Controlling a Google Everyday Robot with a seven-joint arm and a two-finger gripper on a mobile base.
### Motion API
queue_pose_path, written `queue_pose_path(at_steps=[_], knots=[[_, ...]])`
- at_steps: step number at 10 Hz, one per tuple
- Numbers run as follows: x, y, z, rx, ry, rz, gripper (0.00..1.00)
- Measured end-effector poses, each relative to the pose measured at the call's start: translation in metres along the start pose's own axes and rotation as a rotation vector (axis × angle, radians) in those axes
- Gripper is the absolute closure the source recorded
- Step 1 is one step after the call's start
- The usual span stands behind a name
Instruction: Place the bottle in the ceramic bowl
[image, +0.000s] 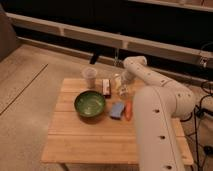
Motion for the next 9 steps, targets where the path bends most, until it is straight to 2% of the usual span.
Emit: queue_pose_path(at_steps=[3,4,5,6,8,9], knots=[[-0.001,-0.008,-0.005,-0.007,-0.012,0.016,0.87],[-0.005,-0.013,-0.015,-0.002,-0.03,0.023,0.97],[-0.009,-0.017,-0.023,0.01,-0.042,0.024,1.0],[-0.017,-0.02,-0.04,0.029,-0.068,0.018,1.0],[-0.039,-0.008,-0.09,0.048,-0.149,-0.014,1.0],[-0.047,0.008,-0.113,0.045,-0.188,-0.038,1.0]])
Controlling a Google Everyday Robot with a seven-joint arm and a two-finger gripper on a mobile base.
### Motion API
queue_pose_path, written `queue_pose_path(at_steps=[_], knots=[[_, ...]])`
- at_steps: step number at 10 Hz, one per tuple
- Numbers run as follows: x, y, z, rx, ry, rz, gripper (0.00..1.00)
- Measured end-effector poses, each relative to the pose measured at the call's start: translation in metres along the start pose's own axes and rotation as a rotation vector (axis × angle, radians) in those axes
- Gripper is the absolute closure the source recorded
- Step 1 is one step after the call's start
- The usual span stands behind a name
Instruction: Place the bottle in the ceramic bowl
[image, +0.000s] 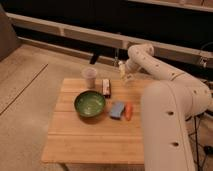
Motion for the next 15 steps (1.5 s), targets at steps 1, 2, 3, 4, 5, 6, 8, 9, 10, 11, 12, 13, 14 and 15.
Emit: queue_pose_path(at_steps=[1,2,3,4,5,6,8,9,10,11,12,13,14,15], knots=[[-0.008,0.017,-0.019,-0.009,-0.032,-0.025,1.0],[-0.01,0.034,-0.034,-0.013,-0.059,-0.057,1.0],[-0.006,0.054,-0.049,-0.016,-0.075,-0.089,1.0],[-0.001,0.065,-0.058,-0.011,-0.082,-0.11,1.0],[0.012,0.08,-0.067,-0.008,-0.078,-0.127,1.0],[0.02,0.088,-0.072,-0.007,-0.077,-0.132,1.0],[0.045,0.113,-0.075,-0.02,-0.046,-0.153,1.0],[0.055,0.132,-0.072,-0.038,-0.027,-0.177,1.0],[0.056,0.136,-0.072,-0.043,-0.026,-0.181,1.0],[0.056,0.134,-0.072,-0.04,-0.026,-0.181,1.0],[0.056,0.133,-0.072,-0.04,-0.026,-0.179,1.0],[0.056,0.132,-0.072,-0.039,-0.026,-0.178,1.0],[0.056,0.133,-0.072,-0.04,-0.025,-0.178,1.0],[0.054,0.133,-0.07,-0.041,-0.024,-0.182,1.0]])
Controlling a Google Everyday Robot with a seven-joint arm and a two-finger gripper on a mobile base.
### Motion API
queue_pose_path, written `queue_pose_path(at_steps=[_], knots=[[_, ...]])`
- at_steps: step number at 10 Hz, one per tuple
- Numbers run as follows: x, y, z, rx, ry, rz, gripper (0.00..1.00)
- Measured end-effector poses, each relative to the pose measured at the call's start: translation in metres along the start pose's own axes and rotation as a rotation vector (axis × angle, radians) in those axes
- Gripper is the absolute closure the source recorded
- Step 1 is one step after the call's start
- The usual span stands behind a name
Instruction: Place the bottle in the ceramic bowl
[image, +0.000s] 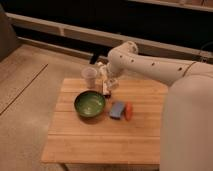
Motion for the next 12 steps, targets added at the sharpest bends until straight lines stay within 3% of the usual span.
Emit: queue_pose_path(at_steps=[2,4,7,9,10,12], knots=[[-0.007,0.019,0.009,-0.043,0.005,-0.049,1.0],[-0.013,0.074,0.02,-0.13,0.017,-0.167,1.0],[0.0,0.121,0.023,-0.226,0.053,-0.283,1.0],[0.019,0.129,0.026,-0.247,0.095,-0.326,1.0],[0.04,0.128,0.031,-0.254,0.142,-0.351,1.0],[0.052,0.122,0.042,-0.259,0.184,-0.355,1.0]])
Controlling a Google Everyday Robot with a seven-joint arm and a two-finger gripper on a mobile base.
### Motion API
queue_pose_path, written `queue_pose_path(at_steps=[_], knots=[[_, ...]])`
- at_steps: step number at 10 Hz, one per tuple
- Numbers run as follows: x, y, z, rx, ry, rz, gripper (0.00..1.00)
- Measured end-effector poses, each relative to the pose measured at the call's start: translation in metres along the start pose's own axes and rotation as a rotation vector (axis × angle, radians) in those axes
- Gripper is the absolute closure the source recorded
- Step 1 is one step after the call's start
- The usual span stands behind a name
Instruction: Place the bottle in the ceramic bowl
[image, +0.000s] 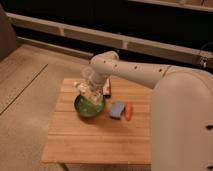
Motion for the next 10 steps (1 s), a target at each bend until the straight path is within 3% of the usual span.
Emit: queue_pose_path(at_steps=[5,10], knots=[[-0.017,0.013,0.036,-0.096,0.07,-0.085,0.94],[-0.017,0.012,0.036,-0.096,0.069,-0.084,0.94]])
